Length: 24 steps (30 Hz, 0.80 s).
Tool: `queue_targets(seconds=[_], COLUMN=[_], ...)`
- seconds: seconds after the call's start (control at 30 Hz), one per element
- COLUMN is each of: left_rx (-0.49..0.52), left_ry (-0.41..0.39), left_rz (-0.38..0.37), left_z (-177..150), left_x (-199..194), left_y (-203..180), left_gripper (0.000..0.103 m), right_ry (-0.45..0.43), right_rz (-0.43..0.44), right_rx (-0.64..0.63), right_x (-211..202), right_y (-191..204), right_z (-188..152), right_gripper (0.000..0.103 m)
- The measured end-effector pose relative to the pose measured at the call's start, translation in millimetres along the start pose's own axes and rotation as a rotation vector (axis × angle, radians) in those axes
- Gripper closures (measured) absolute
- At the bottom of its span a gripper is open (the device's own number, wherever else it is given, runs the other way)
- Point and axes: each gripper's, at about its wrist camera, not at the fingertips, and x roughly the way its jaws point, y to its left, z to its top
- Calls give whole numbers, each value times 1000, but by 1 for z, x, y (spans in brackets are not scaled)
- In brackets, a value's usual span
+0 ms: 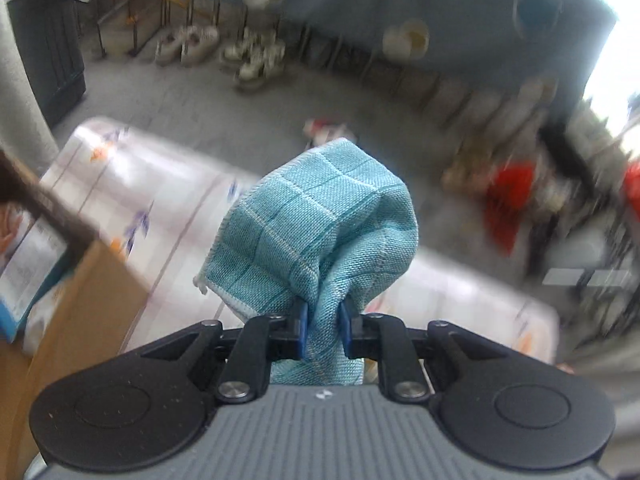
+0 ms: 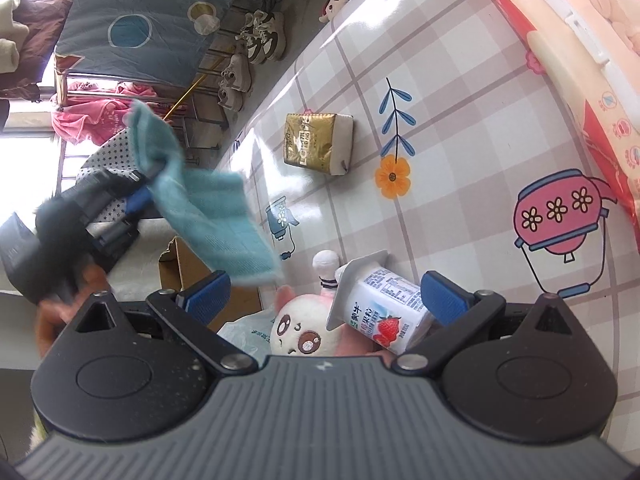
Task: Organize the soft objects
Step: 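Carry the towel with the left gripper while the right grasps the gold tissue pack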
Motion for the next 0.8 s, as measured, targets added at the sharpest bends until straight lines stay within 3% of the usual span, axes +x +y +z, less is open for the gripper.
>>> queue_targets(seconds=[0.13,0.33,0.63,0.8], left_rx=[80,89,13,-4], left_ry=[111,178,189,193], left_rz=[86,137,178,183], left_z=[-26,-29,-16,-14], left_x=[19,16,1,-1], left_y=[3,11,36,43], left_gripper=[86,86,86,86], right_ry=[-8,-24,-6,60], right_rz=[-3,-63,-209,-283], right_rx=[-12,-90,-649,-859], right_x=[-3,5,61,98], right_y=[2,10,87,112], right_z=[4,19,71,90], right_gripper=[1,1,1,1])
